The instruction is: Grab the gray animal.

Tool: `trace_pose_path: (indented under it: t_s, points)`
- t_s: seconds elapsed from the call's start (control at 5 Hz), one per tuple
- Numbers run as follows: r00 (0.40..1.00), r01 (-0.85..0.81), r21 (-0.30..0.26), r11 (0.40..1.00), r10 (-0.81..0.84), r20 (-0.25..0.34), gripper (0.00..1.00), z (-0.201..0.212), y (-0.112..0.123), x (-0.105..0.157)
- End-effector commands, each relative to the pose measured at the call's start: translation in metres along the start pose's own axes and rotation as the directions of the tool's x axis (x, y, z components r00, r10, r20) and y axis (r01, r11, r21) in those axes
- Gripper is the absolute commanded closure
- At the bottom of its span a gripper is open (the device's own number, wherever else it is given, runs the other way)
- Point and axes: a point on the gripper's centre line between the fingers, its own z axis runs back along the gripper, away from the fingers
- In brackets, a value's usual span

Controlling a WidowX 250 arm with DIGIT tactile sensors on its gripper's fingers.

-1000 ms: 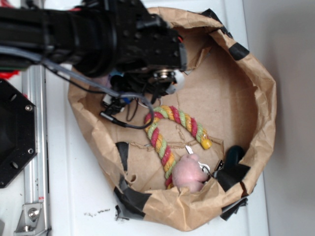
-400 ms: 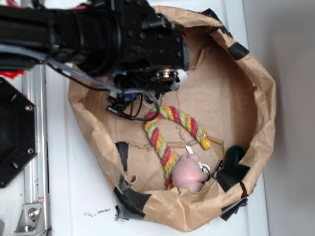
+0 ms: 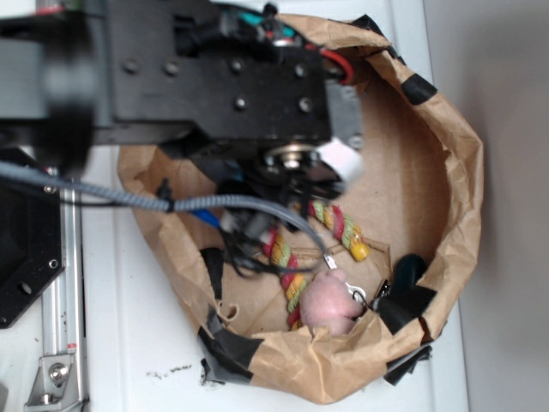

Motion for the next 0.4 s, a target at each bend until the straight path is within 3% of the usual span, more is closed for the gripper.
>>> trace_pose_path:
  t_s: [0.0,0.2]
  points:
    - [0.971,-0.204,-0.026,0.979,0.206,0.121,1.0,0.0443,-0.0004,0.035]
    - [0.943,-0.308,-0.001,0.951,0.306,0.133,1.0,0.0408,0.0042,0.0273]
